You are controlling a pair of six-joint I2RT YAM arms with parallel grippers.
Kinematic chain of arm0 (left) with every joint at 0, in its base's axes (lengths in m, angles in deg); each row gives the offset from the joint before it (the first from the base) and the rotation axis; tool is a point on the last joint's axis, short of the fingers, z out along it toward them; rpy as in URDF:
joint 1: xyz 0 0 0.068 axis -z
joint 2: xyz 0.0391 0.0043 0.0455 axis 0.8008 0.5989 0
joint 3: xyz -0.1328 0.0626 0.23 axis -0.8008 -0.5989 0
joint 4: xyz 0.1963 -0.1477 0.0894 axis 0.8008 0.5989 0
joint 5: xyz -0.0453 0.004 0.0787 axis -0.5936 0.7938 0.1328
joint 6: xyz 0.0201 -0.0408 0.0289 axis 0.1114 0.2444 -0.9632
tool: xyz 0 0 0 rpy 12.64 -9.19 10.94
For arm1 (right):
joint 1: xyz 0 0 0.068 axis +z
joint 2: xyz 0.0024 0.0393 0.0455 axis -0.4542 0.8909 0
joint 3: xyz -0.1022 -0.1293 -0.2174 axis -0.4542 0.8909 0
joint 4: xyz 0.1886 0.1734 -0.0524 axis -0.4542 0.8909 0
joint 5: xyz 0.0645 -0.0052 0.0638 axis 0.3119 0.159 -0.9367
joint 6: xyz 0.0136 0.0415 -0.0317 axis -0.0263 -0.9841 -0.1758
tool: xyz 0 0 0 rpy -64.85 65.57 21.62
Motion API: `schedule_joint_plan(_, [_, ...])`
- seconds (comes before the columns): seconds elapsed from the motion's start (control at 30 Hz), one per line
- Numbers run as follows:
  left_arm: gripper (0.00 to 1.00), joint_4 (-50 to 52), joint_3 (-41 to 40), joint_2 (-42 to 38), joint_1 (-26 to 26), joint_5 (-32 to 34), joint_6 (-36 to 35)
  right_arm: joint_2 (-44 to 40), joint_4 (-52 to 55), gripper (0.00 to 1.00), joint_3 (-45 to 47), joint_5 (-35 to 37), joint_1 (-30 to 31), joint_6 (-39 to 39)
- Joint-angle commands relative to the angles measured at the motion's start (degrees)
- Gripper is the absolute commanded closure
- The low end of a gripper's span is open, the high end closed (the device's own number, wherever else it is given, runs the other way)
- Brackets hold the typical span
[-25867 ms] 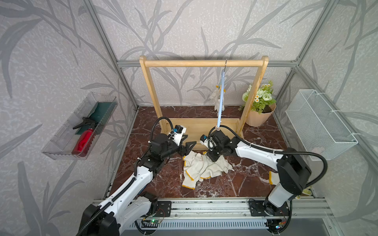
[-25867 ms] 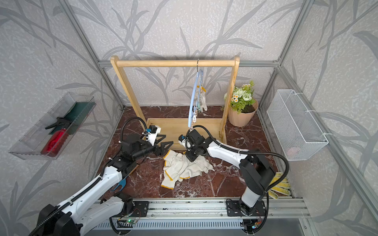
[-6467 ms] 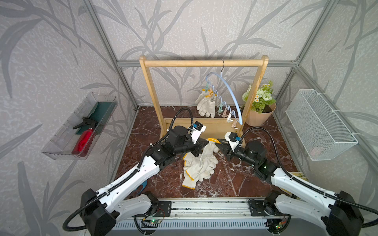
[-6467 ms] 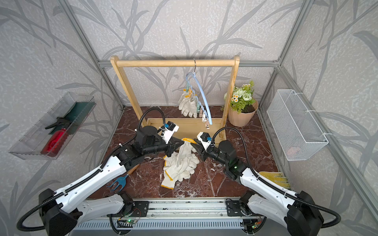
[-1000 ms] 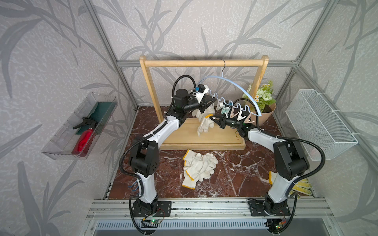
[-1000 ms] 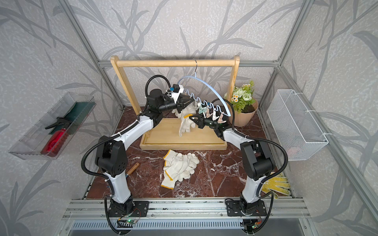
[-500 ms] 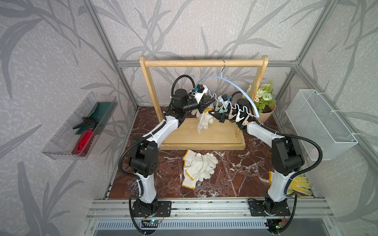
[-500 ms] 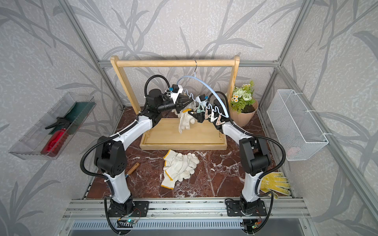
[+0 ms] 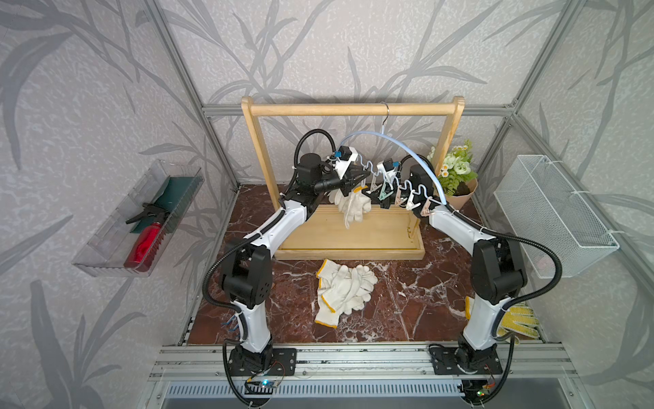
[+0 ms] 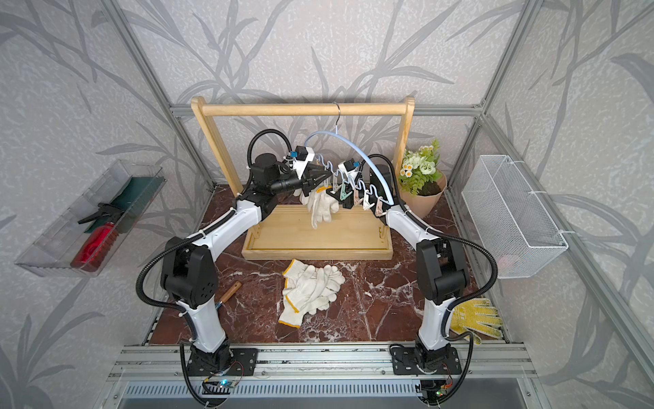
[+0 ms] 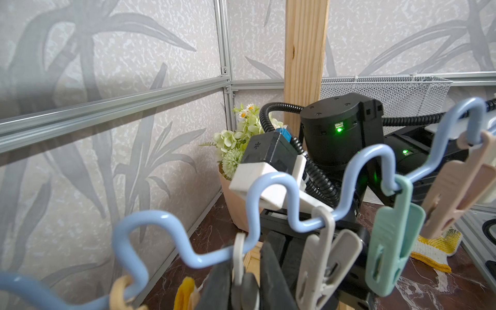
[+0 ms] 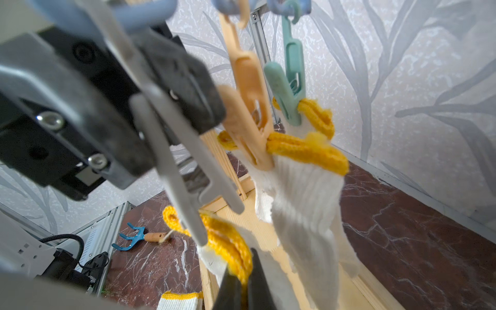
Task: Clip the gloves onto a hanger to dry
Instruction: Clamp the glove onto the hanger.
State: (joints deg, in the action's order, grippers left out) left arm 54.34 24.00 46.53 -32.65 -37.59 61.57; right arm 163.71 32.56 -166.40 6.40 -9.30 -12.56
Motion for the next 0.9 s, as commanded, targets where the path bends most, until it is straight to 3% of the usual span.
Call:
schedule_joint_plan(0.0, [1.00, 0.3, -0.3, -2.0, -0.3, -1.9, -1.1, 1.2, 1.8, 1.00, -3.1, 0.8, -0.8, 1.1])
schedule_joint_plan(0.87, [1.00, 6.6, 1.2, -1.2, -0.4, -2.3, -6.0, -2.0, 3.5, 1.00, -4.8, -2.0, -1.0, 2.0])
